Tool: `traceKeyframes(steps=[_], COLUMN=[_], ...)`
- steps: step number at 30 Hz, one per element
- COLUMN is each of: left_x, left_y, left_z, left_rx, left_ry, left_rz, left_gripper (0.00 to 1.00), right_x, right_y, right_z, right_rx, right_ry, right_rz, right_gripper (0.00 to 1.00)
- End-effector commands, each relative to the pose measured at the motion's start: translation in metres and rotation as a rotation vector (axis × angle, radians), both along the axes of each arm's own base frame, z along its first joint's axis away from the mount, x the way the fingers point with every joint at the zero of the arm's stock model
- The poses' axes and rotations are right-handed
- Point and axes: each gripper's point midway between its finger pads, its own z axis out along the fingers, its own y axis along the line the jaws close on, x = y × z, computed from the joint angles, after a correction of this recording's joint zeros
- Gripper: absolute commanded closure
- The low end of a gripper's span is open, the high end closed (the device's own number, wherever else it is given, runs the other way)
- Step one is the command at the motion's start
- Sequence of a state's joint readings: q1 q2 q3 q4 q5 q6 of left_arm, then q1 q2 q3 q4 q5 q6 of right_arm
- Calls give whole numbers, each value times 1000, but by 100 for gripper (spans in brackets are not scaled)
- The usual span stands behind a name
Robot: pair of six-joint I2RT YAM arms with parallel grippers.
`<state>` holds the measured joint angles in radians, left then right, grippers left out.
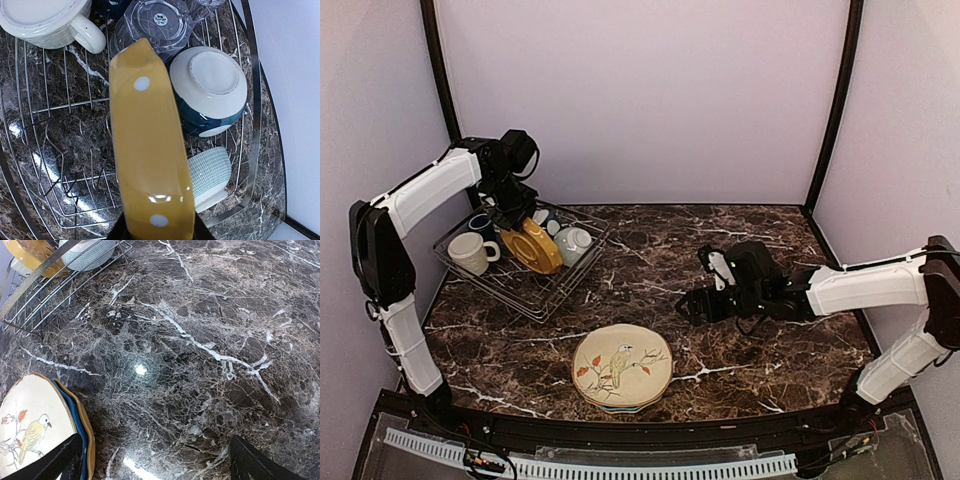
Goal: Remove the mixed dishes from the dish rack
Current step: Grab the plate from the dish rack.
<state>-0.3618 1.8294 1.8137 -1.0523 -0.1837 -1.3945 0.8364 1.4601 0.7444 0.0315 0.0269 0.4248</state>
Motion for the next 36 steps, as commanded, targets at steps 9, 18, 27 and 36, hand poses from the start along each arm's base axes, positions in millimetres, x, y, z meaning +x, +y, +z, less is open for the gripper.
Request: traceKeyframes(steps=[9,18,27,36], left_x=[22,2,-11,-36], left_y=[-14,-5,-4,-13], left_z=[106,133,149,176], left_rx=[-86,-103,-140,-209], left_ry=[-335,-393,-439,-558], left_rz=[-93,-81,-88,-208], left_gripper=[99,99,99,99], right_x=[3,6,10,23], right_y=[1,12,20,22], right_z=[10,10,15,37], right_rx=[42,68,75,61], right_ry=[-22,-9,-10,-64], right_rz=[-17,-4,13,0], right_gripper=[1,1,1,1])
